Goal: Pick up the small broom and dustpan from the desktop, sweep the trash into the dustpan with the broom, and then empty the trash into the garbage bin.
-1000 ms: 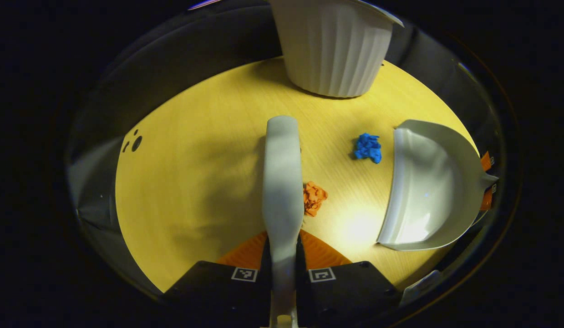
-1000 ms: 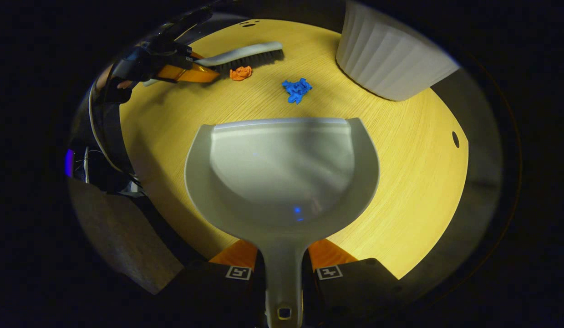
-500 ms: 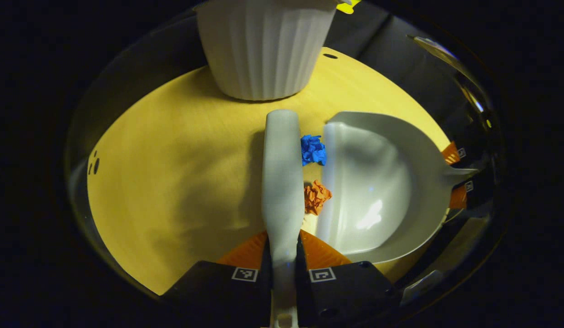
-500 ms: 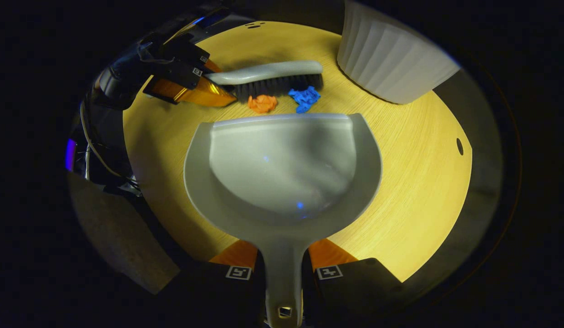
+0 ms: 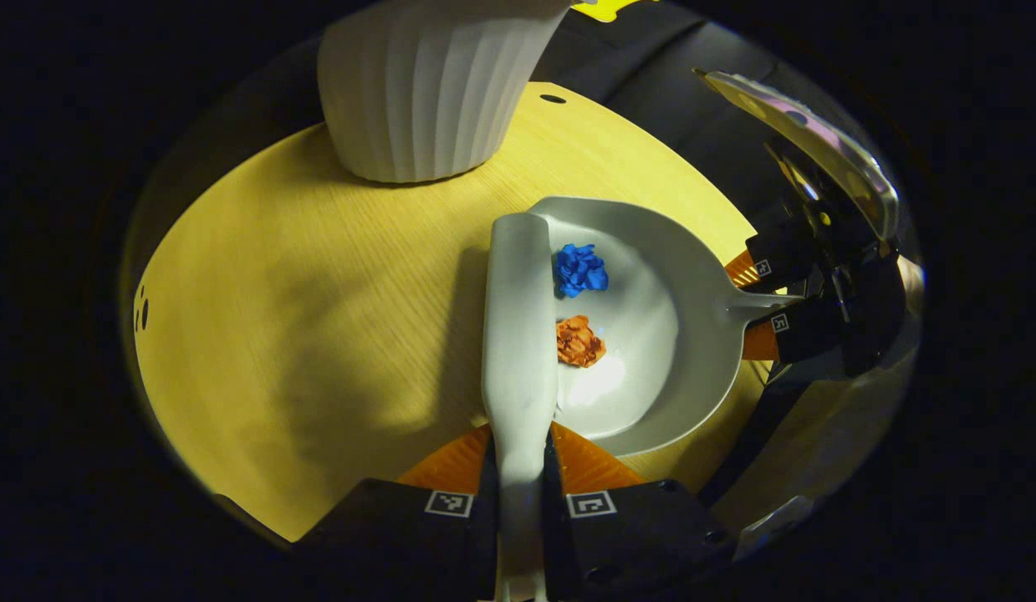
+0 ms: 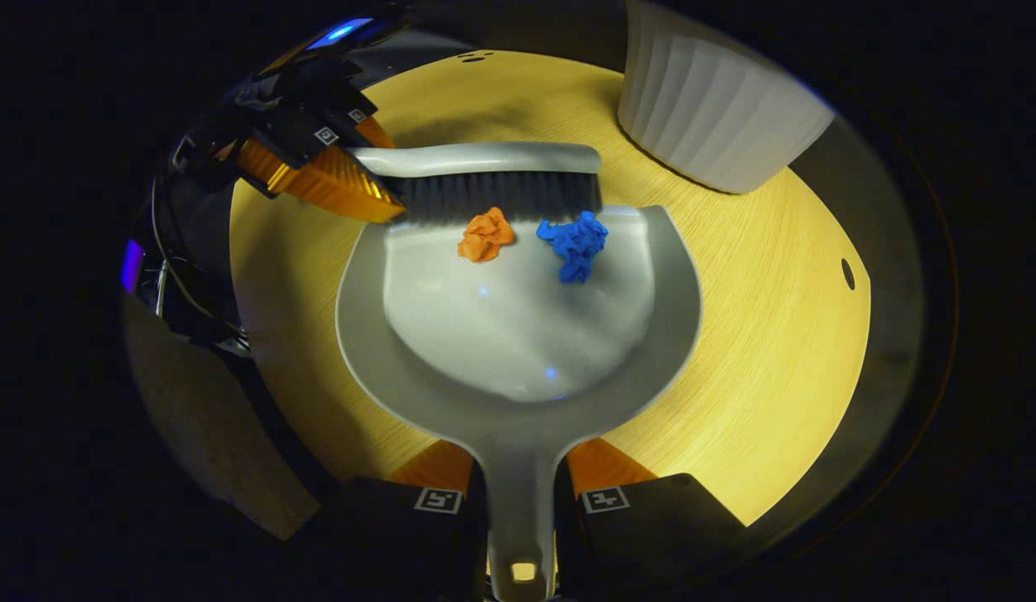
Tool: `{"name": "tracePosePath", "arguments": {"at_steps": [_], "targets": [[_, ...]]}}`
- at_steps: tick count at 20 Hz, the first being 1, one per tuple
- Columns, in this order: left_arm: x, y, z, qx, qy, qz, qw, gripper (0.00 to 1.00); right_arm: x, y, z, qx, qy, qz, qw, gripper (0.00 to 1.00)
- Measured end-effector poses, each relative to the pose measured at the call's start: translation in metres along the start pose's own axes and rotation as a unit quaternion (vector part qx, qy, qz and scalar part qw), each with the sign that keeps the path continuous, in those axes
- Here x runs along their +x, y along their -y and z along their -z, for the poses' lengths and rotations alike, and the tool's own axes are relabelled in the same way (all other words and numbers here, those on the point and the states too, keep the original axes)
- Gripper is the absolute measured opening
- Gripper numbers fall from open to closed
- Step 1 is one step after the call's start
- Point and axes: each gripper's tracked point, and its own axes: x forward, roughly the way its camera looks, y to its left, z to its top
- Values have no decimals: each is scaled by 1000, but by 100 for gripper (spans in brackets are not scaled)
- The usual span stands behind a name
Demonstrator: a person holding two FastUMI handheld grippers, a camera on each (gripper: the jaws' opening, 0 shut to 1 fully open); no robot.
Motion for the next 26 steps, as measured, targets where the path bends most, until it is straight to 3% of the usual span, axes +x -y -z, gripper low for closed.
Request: {"name": "tracePosePath", "arguments": {"at_steps": [7,11,15,20,22,26], "targets": [[-45,-43,18,-64,53,-57,995,27,-20,-12,-8,65,39,41,996,37],[-64,-78,44,-95,72,-79,990,27,-64,-14,-2,114,40,76,990,37],[-75,-96,70,-95,76,-101,987,27,-109,-8,-3,170,49,108,978,37],[-75,-109,101,-100,74,-100,987,24,-184,10,-23,225,56,132,964,37],[-75,-112,114,-99,72,-105,987,27,-212,27,-42,234,68,141,960,40],[-75,-116,130,-116,75,-109,984,27,-263,71,-79,232,85,174,953,37]]}}
